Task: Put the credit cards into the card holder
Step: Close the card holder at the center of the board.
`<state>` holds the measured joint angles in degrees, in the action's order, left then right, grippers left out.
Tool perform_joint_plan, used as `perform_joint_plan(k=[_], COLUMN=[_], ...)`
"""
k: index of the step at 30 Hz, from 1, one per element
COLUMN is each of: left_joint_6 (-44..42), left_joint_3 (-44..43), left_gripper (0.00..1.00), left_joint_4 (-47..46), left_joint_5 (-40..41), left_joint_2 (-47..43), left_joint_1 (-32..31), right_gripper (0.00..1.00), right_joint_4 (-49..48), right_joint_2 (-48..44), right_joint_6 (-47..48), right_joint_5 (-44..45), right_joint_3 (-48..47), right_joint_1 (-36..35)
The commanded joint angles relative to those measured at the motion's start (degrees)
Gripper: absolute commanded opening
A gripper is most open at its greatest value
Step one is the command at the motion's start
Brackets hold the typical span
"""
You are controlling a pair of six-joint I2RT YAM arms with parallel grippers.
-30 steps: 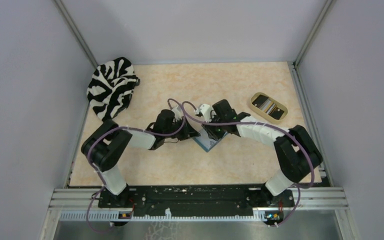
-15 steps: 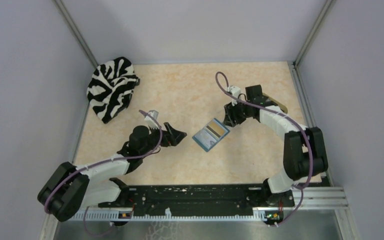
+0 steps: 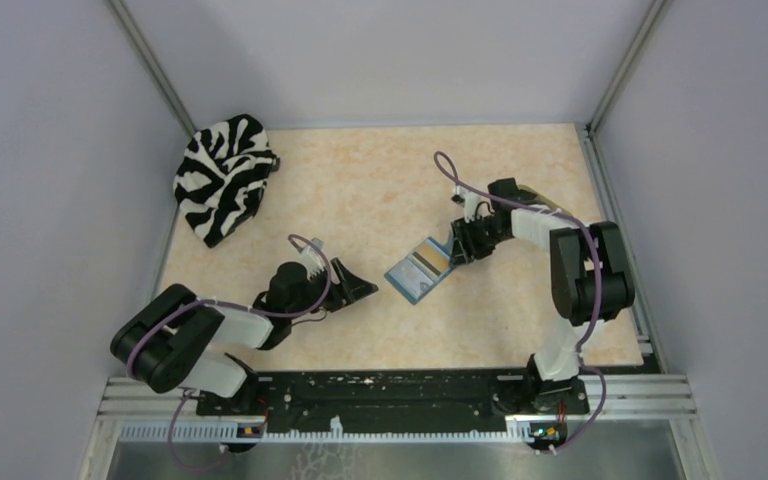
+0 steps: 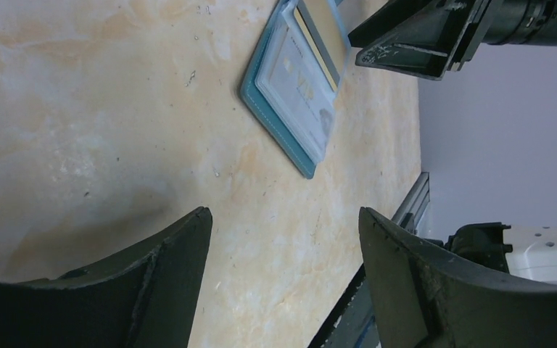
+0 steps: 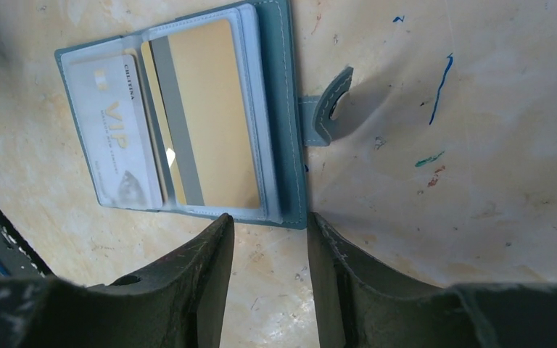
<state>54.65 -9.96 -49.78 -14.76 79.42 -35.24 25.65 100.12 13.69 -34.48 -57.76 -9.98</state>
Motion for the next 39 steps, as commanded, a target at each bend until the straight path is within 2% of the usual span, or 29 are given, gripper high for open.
perform_joint_plan(k=[1, 5, 9, 15, 24, 35, 39], left_joint_6=[3.6, 2.5, 0.0, -0.1, 4.4, 8.4, 8.7], left_joint_3=[-4.1, -6.8, -11.2, -13.9, -14.2, -12.4, -13.6], left_gripper=[0.78, 0.77, 0.77, 0.77, 0.72, 0.58, 0.56], left_joint_4=[-4.3, -2.3, 3.9, 3.4, -4.4, -26.4, -26.9], left_joint_5=[-3.7, -1.6, 0.2, 1.0, -0.6, -8.3, -10.1], left_joint_2=[5.7, 9.8, 13.4, 18.5, 24.6, 29.1, 29.1], left_joint_1=[0.2, 0.2, 0.2, 0.2, 0.2, 0.2, 0.1], right_gripper=[0.40, 0.35, 0.33, 0.32, 0.29, 0.27, 0.27], right_joint_4=[0.4, 1.1, 1.7, 2.1, 2.8, 3.7, 3.9], right_joint_2=[1.3, 2.5, 3.1, 3.5, 4.4, 5.1, 5.1], right_joint_6=[-0.7, -0.5, -0.3, -0.2, 0.0, 0.3, 0.4], right_joint_5=[-3.0, -3.0, -2.8, -2.9, -3.5, -5.3, -6.5], right_joint_3=[-2.6, -2.9, -3.1, -3.4, -3.7, -3.8, -3.8], right_joint_1=[0.1, 0.1, 0.1, 0.1, 0.1, 0.0, 0.1])
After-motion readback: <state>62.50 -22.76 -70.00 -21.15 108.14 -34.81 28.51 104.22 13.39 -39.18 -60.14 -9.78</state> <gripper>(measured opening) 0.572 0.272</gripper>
